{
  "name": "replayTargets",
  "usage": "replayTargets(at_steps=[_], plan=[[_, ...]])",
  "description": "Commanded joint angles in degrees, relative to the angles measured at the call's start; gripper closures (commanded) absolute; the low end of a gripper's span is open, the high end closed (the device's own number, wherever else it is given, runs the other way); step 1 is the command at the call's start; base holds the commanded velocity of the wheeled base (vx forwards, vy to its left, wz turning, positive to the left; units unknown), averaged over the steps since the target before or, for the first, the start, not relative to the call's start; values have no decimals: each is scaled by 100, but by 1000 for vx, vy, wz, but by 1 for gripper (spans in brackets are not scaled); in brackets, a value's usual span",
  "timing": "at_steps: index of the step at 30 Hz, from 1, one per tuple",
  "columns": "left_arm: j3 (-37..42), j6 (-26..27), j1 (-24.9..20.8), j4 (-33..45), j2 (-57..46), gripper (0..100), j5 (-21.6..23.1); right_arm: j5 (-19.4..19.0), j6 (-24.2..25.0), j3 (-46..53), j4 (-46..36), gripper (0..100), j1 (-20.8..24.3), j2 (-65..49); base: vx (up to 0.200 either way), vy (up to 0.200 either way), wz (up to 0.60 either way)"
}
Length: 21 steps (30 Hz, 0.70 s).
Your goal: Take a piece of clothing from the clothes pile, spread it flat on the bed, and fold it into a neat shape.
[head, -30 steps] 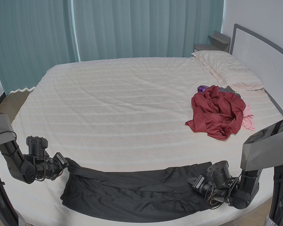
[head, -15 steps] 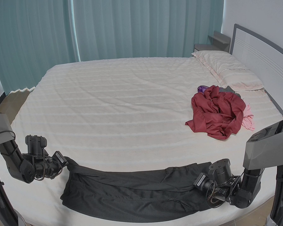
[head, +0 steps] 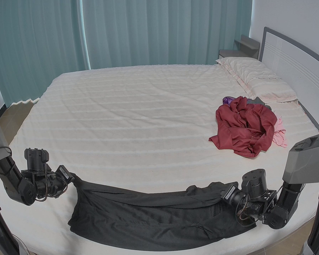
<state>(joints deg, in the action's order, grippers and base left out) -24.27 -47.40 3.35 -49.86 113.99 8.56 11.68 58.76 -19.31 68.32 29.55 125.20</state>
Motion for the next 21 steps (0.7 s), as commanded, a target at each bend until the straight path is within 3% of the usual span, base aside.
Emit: replayTargets(at_steps=[1,8,14,21], plan=[[-34,-6,16,-6,-9,100,-65,-8,-101,-152,6,100,-63,-145,0,0,0],[-113,-147,60,-323,-9,100,-188,-16,-743,-934,-152,100,-178,-110,0,0,0],[-87,-252,104,-815,211,100,-478,-8,-831,-1409,-653,100,-257,-162,0,0,0],[-25,-244,87,-885,387,100,-416,-8,-831,-1374,-714,100,-353,-171,0,0,0]])
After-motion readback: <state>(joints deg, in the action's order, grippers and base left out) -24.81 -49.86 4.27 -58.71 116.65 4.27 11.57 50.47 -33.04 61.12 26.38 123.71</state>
